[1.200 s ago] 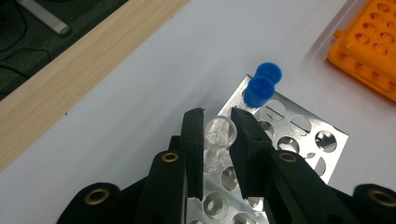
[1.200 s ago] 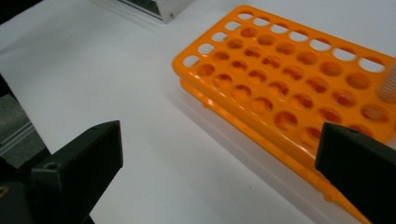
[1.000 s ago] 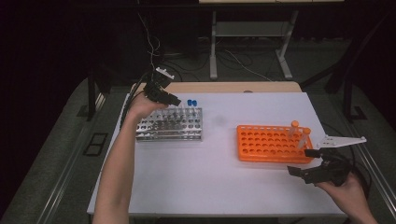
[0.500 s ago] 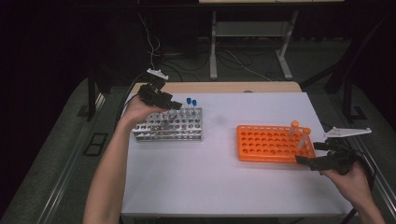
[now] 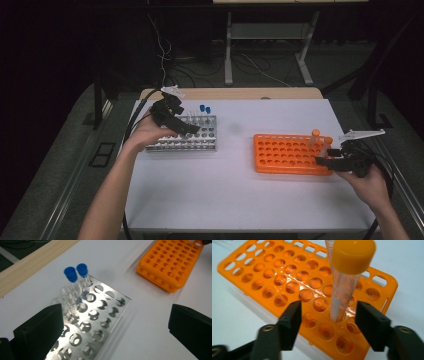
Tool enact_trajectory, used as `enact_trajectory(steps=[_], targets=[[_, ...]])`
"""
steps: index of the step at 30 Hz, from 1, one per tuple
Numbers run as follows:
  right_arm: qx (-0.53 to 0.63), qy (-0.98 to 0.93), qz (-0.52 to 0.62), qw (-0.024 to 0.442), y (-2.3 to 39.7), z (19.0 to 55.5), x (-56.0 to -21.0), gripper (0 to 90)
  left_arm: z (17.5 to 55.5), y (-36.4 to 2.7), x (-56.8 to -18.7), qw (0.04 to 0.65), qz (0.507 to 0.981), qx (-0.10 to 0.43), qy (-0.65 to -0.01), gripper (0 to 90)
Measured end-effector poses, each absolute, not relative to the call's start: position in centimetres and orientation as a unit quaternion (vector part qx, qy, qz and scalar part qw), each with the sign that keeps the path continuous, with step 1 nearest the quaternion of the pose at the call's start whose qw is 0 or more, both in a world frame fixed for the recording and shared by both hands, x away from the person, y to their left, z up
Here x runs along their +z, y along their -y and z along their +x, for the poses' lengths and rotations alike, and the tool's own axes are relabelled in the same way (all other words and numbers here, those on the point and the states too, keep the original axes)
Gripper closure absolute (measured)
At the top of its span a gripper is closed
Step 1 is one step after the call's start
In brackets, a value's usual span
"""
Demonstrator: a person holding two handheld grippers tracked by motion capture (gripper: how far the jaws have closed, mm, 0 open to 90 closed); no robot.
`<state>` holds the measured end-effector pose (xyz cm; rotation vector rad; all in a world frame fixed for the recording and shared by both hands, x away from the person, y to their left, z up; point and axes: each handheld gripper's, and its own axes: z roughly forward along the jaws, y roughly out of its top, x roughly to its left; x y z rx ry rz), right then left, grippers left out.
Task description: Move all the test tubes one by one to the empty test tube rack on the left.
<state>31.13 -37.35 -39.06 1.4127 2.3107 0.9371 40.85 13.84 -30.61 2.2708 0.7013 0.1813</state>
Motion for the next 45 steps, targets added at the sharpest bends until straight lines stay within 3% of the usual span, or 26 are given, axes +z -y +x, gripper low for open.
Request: enact_trajectory(steps=[13, 28, 45], targets=[[0.314, -0.795, 0.496, 0.154, 37.4, 32.2, -39.6, 72.9, 38.9, -12.1, -30.6, 0.376, 0.893, 0.071, -0.239, 0.0], [0.327, -0.809, 0.455, 0.175, 36.2, 31.4, -36.0, 73.6, 38.4, -11.1, -30.7, 0.371, 0.899, 0.062, -0.223, 0.0], [0.349, -0.867, 0.334, 0.126, 26.0, 31.4, -32.9, 73.6, 37.1, -9.4, -29.6, 0.372, 0.909, 0.048, -0.181, 0.0]])
